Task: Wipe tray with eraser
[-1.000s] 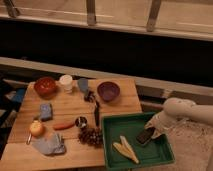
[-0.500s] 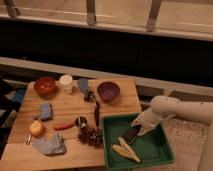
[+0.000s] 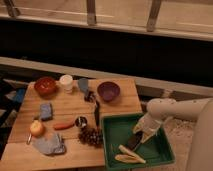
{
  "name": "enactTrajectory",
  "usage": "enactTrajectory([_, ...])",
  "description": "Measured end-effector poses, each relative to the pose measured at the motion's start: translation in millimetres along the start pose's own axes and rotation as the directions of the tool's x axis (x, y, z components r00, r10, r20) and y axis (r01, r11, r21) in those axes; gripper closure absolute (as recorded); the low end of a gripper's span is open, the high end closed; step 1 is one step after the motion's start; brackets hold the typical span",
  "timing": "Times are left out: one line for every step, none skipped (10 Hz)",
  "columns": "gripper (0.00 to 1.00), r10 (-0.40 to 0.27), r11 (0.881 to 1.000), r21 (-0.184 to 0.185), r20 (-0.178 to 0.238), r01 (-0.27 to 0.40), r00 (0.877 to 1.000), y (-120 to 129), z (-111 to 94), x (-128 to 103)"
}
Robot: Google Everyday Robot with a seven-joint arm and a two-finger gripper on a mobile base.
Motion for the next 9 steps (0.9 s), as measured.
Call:
enactTrajectory([0.91,0.020,1.000,0.023,0.025,-0.020,0.999,-10,-3,-10])
enactTrajectory([0.91,0.033,0.999,0.026,0.041,-0.034,0.999,-11,-6,-19])
enactTrajectory([0.91,0.040,0.999,0.020,0.057,-0.041,0.998,-4,-7,-30])
enactTrajectory([0.91,0.043,0.999,0.003,0.063,-0.043,0.997,3,-8,-35])
enactTrajectory([0.91,0.046,0.999,-0.015,0.061,-0.045,0.997,9,-8,-36])
enactTrajectory([0.91,0.041,0.998,-0.044,0.055,-0.039,0.998,22,-7,-31])
enactTrajectory([0.91,0.029,0.997,-0.068,0.044,-0.026,0.999,34,-6,-24])
enactTrajectory([0.91,0.017,0.996,-0.088,0.025,-0.015,1.000,38,-6,-18])
enactTrajectory([0.91,0.002,0.994,-0.107,0.005,-0.001,1.000,39,-7,-11])
